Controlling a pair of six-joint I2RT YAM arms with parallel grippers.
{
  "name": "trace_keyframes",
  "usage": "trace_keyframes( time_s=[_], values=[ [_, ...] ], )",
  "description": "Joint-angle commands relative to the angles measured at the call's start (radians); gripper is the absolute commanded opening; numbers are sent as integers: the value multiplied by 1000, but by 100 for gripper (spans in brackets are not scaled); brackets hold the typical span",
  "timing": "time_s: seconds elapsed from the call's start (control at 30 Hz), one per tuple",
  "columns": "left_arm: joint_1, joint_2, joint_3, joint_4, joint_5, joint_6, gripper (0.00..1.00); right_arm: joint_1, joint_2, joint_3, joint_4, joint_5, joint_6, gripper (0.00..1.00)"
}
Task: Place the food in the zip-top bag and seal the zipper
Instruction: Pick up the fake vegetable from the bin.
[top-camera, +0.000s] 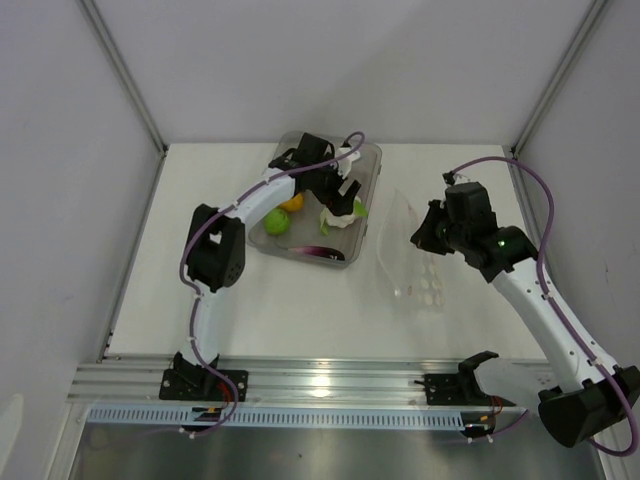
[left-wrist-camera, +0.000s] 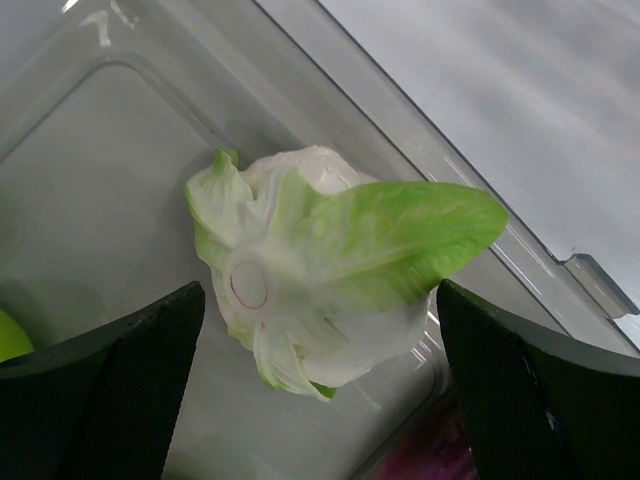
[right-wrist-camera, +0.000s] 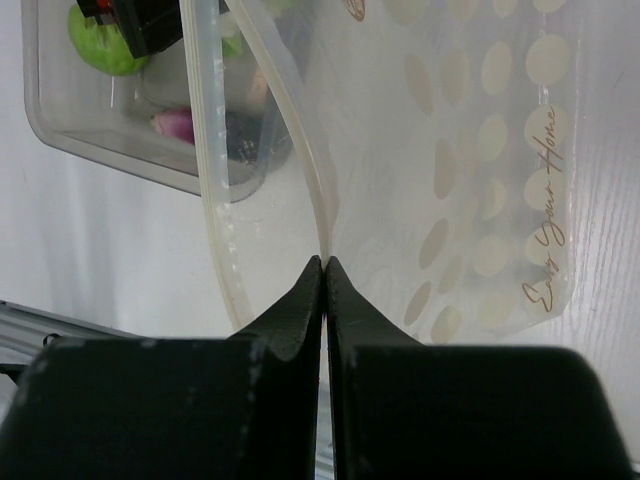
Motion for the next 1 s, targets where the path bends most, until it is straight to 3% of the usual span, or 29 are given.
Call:
trace_keyframes(
  time_s=[0.0,0.63,0.97],
  values=[
    [-6,16,44,-32,-20,-58,100,-9,-27,11,38,-5,-23,0],
    [-41,48,12,18,-34,-117,99,-10,-33,-11,55,-21,-14,0],
    [-61,59,5,6,-113,-183,99,-12,-38,-11,55,-21,-17,0]
  ],
)
